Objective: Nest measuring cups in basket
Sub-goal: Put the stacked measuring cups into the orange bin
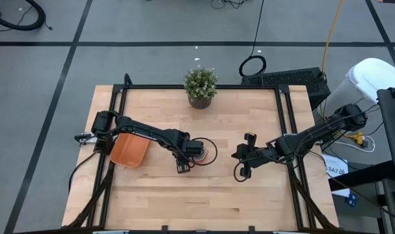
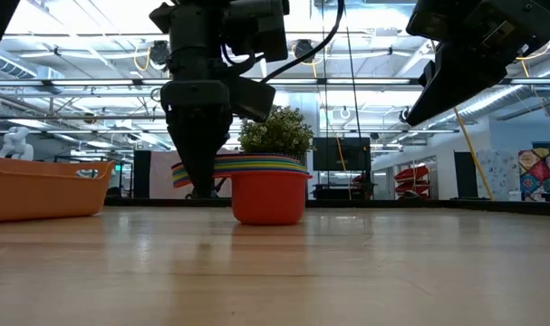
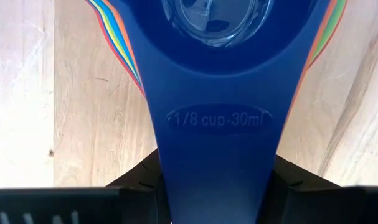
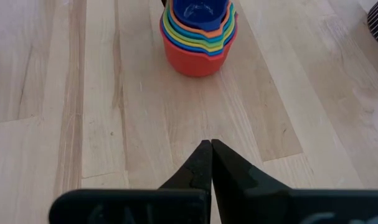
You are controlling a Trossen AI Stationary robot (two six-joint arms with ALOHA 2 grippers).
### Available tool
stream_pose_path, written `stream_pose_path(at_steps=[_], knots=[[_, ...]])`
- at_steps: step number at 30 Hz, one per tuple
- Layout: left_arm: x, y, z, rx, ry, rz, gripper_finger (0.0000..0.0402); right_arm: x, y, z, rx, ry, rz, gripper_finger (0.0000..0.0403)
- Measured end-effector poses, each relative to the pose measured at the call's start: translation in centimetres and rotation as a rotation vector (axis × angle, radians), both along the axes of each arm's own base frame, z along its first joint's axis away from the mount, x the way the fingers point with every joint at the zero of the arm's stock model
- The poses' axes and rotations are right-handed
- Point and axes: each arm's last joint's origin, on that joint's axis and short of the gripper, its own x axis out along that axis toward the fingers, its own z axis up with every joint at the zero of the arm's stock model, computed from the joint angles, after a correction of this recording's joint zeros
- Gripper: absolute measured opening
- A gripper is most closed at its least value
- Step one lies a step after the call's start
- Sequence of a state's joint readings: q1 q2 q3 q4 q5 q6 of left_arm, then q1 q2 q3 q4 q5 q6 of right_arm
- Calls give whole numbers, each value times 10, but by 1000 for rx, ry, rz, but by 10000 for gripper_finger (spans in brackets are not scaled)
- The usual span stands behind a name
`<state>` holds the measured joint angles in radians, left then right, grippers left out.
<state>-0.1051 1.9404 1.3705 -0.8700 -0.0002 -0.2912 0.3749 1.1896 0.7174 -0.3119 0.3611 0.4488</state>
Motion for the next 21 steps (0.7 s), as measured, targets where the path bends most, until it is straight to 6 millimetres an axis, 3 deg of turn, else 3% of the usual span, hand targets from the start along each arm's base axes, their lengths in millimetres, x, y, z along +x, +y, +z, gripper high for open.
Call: stream_pose_path(at_steps=[15,21], knots=[[-1,0,2,25,-8,33,147,0,0,0,-14,2,13,0],[-6,2,22,44,-59,50,146,0,0,-1,-21,2,17,0]])
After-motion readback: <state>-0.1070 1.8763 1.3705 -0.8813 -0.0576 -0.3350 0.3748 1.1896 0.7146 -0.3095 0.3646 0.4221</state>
